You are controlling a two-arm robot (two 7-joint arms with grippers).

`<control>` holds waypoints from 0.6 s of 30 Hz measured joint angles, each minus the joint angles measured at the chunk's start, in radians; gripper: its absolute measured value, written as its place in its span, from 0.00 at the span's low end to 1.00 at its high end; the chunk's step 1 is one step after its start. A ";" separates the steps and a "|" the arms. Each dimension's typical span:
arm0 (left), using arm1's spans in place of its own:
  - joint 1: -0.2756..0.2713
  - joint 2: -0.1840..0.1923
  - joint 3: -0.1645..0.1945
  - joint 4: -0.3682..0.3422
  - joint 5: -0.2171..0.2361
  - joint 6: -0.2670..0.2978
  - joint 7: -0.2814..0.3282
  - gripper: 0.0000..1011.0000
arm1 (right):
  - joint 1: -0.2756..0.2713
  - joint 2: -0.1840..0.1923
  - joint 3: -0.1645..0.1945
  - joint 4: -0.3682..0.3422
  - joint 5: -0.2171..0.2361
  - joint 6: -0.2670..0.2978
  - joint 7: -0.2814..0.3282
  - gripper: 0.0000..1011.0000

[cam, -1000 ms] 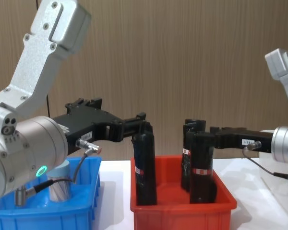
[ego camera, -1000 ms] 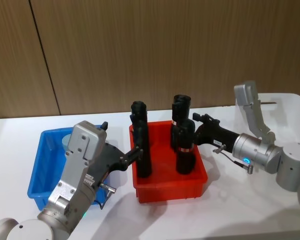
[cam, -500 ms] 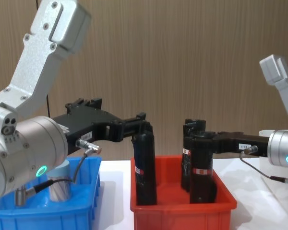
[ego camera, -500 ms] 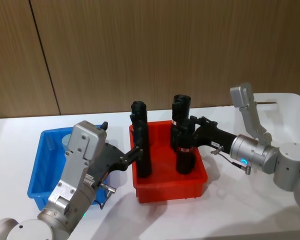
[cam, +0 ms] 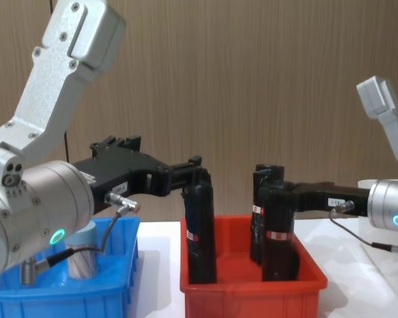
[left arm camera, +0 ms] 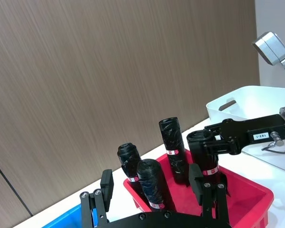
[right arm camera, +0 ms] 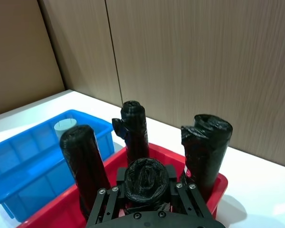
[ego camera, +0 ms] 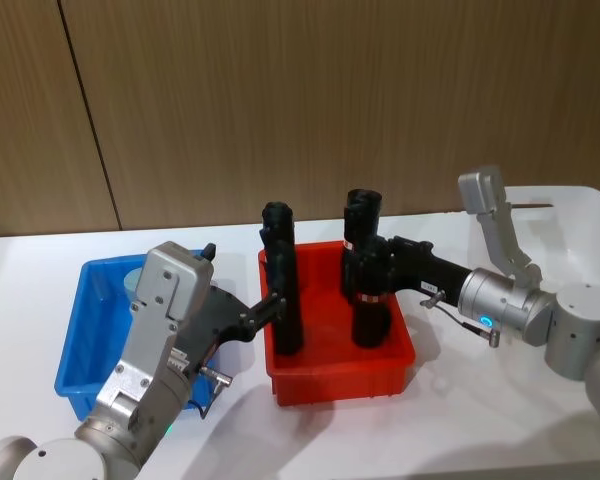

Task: Pick the cotton swabs from the blue box and place them into the white box.

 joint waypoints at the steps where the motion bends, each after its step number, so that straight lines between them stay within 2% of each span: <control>1: 0.000 0.000 0.000 0.000 0.000 0.000 0.000 0.99 | -0.002 0.000 0.000 -0.006 0.000 0.001 0.000 0.48; 7: 0.000 0.000 0.000 0.000 0.000 0.000 0.000 0.99 | -0.031 0.011 0.004 -0.080 0.010 0.023 -0.001 0.43; 15: 0.000 0.000 0.000 0.000 0.000 0.000 0.000 0.99 | -0.095 0.036 0.016 -0.257 0.033 0.082 -0.017 0.39; 18: 0.000 0.000 0.000 0.000 0.000 0.000 0.000 0.99 | -0.126 0.053 0.026 -0.359 0.040 0.115 -0.034 0.37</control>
